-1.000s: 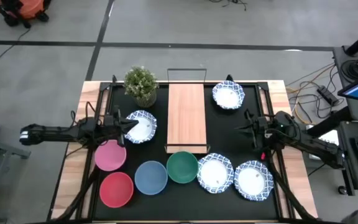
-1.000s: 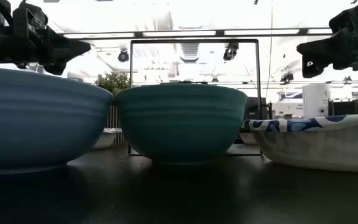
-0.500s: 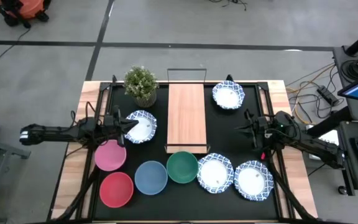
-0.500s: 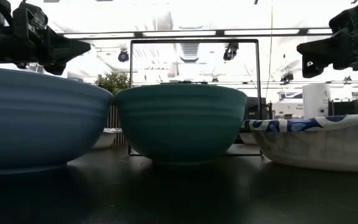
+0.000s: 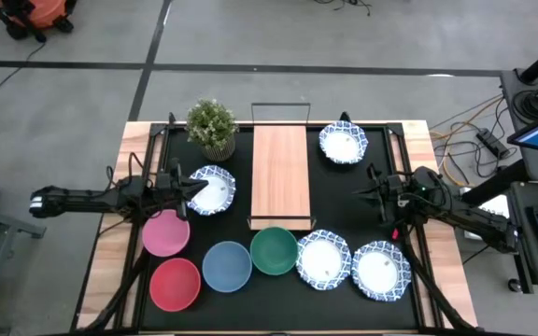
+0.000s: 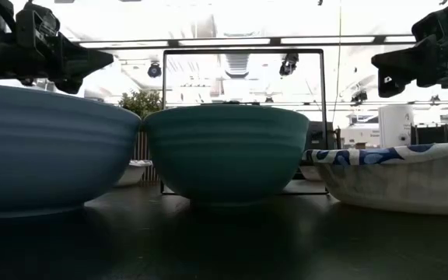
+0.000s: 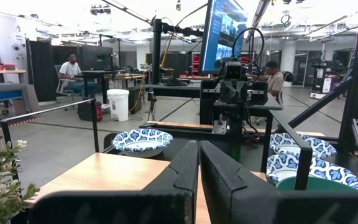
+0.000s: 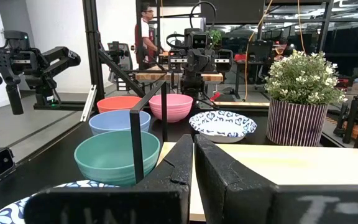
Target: Place and stack bowls onto a shelf
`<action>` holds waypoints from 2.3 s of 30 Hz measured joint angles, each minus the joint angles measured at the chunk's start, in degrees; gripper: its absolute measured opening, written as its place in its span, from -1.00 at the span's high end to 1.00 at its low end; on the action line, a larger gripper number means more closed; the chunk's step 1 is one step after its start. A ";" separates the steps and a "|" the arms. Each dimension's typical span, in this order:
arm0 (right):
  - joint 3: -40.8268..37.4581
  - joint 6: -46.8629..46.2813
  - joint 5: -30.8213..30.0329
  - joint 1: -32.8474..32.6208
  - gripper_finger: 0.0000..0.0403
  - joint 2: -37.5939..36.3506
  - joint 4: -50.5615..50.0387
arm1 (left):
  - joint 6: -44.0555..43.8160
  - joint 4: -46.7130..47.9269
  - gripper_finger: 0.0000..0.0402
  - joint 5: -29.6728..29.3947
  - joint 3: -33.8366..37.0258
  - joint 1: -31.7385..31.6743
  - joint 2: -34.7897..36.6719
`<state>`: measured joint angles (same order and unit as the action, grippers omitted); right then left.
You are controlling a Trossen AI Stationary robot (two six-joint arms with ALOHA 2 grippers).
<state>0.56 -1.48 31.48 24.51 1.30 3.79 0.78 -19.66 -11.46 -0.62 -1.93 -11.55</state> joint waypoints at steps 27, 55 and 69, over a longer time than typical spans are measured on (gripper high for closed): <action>0.01 0.00 -0.01 -0.02 0.96 0.00 -0.02 | 0.00 0.00 1.00 0.00 0.00 0.00 0.02; 6.52 -26.51 0.00 -6.25 0.96 2.64 11.28 | -31.63 -7.51 1.00 0.03 -0.02 0.13 -0.46; 21.89 -22.14 -0.19 -8.76 0.88 16.57 2.86 | -29.60 -18.36 1.00 2.95 -0.02 0.07 -3.76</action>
<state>22.45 -23.61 31.29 15.75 17.87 6.66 -28.82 -38.02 -8.51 -0.64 -1.87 -15.31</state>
